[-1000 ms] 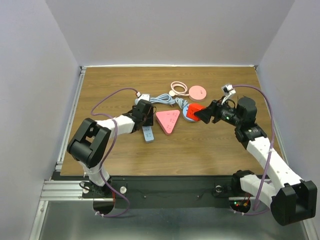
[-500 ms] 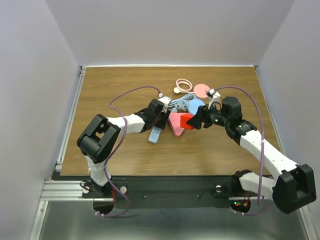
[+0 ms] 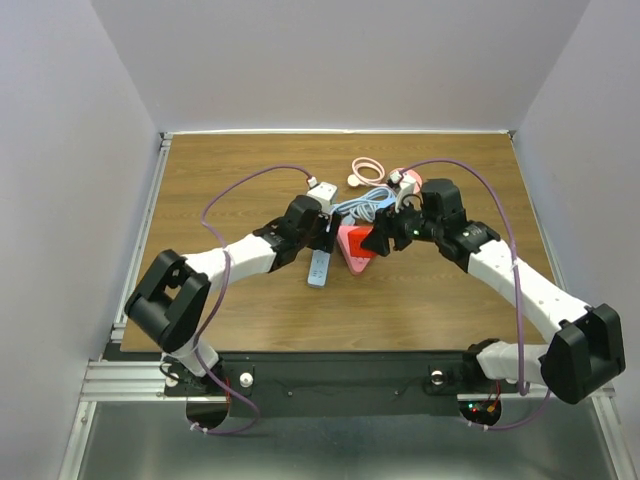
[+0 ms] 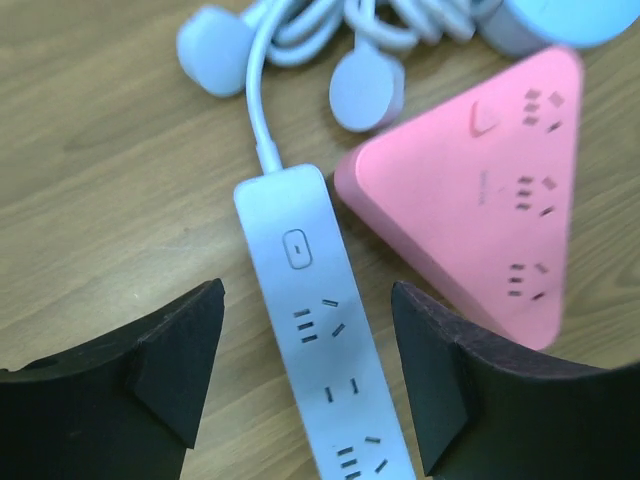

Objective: Insert the plug

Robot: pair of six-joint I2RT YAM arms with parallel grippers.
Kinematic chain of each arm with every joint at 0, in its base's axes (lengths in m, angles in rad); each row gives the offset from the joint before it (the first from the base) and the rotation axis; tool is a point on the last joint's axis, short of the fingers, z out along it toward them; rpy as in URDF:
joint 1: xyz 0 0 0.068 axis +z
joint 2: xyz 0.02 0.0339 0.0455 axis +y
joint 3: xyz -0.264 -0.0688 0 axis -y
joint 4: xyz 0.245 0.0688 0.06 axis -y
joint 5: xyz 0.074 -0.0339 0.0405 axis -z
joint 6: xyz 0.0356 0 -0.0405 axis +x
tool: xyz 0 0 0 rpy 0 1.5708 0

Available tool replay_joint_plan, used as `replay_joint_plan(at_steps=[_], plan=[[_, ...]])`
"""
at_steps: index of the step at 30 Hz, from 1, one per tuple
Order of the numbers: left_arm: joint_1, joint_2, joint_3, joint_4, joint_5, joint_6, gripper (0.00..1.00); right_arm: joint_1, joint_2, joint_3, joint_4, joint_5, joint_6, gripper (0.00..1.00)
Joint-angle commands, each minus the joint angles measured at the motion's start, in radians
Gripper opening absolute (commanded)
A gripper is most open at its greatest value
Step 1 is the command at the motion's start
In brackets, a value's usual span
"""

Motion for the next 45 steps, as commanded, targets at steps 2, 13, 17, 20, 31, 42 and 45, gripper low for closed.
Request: replay_joint_plan(at_steps=[2,13,17,20,31,42,45], plan=[[-0.006,-0.117,-0.008,-0.011,-0.096,-0.090,0.80,0.015,0.001,0.111,-0.081,-0.008,-0.091,0.00],[0.051,-0.288,-0.121,-0.083,-0.194,-0.272,0.86,0.188,0.216,0.278,-0.227,0.076,-0.222,0.00],[0.112,-0.353,-0.175,-0.060,-0.153,-0.307,0.86,0.249,0.332,0.347,-0.271,0.142,-0.266,0.00],[0.150,-0.422,-0.219,-0.045,-0.133,-0.327,0.88,0.280,0.371,0.374,-0.291,0.170,-0.297,0.01],[0.194,-0.494,-0.261,-0.002,-0.062,-0.339,0.89,0.320,0.455,0.472,-0.320,0.177,-0.358,0.01],[0.212,-0.503,-0.262,0.007,-0.016,-0.336,0.89,0.372,0.564,0.565,-0.420,0.243,-0.419,0.00],[0.214,-0.502,-0.264,0.013,0.007,-0.334,0.89,0.375,0.576,0.586,-0.437,0.257,-0.430,0.00]])
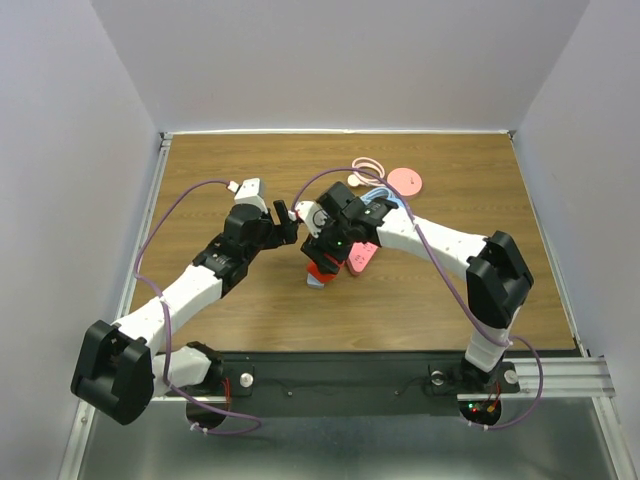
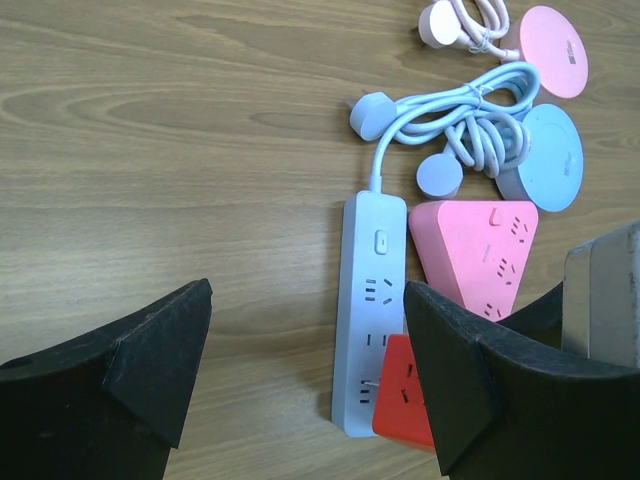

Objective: Insert the plug

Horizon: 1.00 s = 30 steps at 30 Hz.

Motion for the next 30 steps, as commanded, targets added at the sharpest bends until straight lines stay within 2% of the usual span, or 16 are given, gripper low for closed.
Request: replay_joint_plan(at_steps=[1,30], plan=[[0.007,-0.021,-0.015,0.045,0.034,-0.003,0.89,0.013,0.002,0.064,-0.033,0.028,-0.032,0.01],[0.009,0.004,-0.024,0.081,0.092,0.015,0.89,0.113,0.030,0.095,-0.076,0.031,-0.071,0.00]])
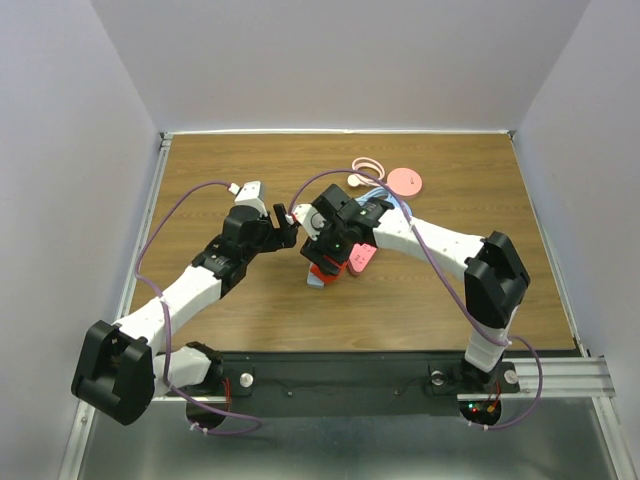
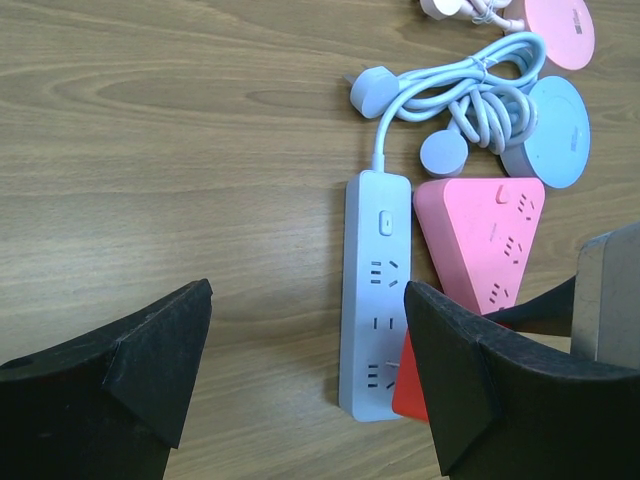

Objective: Insert the plug

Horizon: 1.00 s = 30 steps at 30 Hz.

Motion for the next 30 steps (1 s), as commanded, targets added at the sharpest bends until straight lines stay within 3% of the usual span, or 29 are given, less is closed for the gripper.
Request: replay_joint_plan(at_steps=[1,30], plan=[[-0.009,0.004,-0.007,0.083,0.034,0.004,0.89,0.089,0.016,0.052,0.003,-0.046,-0.063,0.01],[-0.009,0.010,-0.010,0.094,0.043,-0.001,0.89,0.123,0.054,0.097,-0.002,-0.053,-0.083,0.00]])
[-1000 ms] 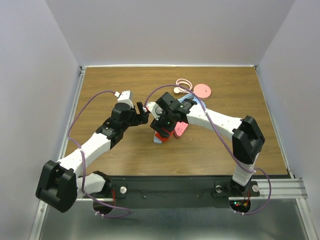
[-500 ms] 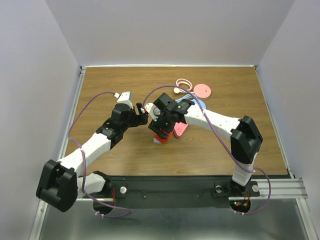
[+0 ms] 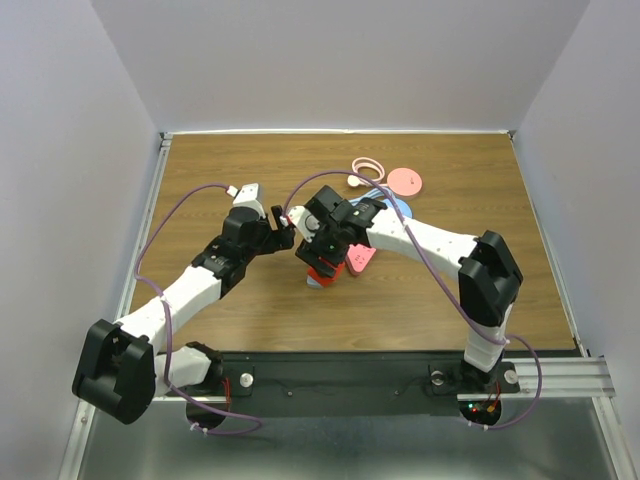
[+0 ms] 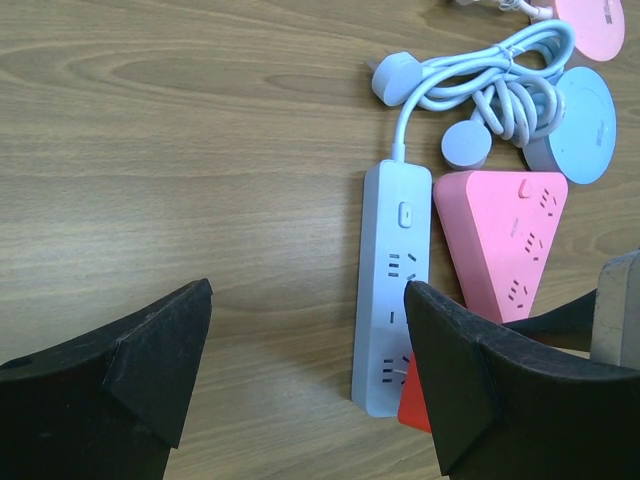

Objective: Insert the plug

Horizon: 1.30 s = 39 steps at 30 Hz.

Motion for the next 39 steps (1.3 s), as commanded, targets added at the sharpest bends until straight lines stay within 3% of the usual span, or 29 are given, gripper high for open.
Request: replay_joint_plan(at_steps=[1,19,39], plan=[[-0.018,0.006,0.004,0.109,0.043,0.000,0.89,0.095,0.027,0.057,0.035,-0.069,-0.104,0.00],[0.014,0.012,-0.032,0.061,-0.115,-0.069,0.90,0.093,-0.011,0.062,0.091,0.022,-0.064,0.01],[0.163,-0.064,-0.119,0.096,-0.086,-0.149,0.92,0.075,-0.085,0.033,0.127,0.135,-0.110,0.00]])
